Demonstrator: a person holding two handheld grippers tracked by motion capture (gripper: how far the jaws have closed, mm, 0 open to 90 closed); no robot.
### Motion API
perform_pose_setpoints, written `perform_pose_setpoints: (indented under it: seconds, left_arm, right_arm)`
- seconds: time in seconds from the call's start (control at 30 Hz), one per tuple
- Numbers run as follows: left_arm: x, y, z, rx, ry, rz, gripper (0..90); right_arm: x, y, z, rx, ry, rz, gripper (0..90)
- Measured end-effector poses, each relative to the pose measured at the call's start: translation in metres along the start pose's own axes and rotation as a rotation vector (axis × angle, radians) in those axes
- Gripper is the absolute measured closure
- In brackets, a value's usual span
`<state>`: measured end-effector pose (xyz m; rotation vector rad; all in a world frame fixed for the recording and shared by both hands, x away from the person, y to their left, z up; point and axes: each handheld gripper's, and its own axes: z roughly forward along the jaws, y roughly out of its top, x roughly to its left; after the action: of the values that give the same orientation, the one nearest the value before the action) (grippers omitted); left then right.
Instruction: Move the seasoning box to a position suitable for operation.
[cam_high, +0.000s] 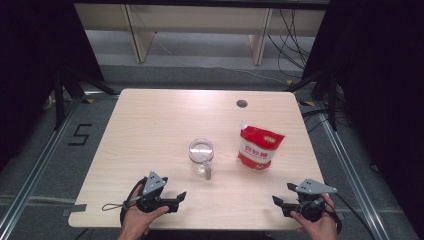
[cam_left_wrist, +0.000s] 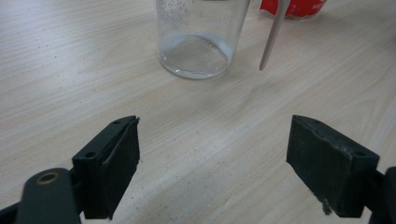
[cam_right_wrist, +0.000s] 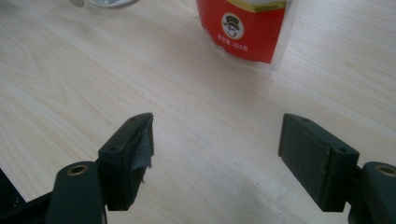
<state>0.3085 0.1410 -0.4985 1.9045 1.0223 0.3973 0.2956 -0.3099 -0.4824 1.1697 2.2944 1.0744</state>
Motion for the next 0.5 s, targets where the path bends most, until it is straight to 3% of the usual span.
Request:
perform_pose_setpoints:
  seconds: [0.1, 0.23, 0.5]
  left_arm:
    - [0.0005, 0.0001, -0.0003, -0.002, 0.003, 0.003, 17.0]
    - [-0.0001, 0.0004, 0.0006, -0.023, 0.000, -0.016, 21.7]
    - [-0.0081, 0.0039, 0.0037, -0.032, -0.014, 0.002, 30.2]
  right_arm:
    - [0.0007, 0.0000, 0.0013, -0.012, 0.012, 0.005, 27.4]
    - [0.0011, -0.0008, 0.0021, 0.000, -0.014, -0.003, 26.3]
    - [0.0029, -0.0007, 0.0026, 0.012, -0.004, 0.020, 26.3]
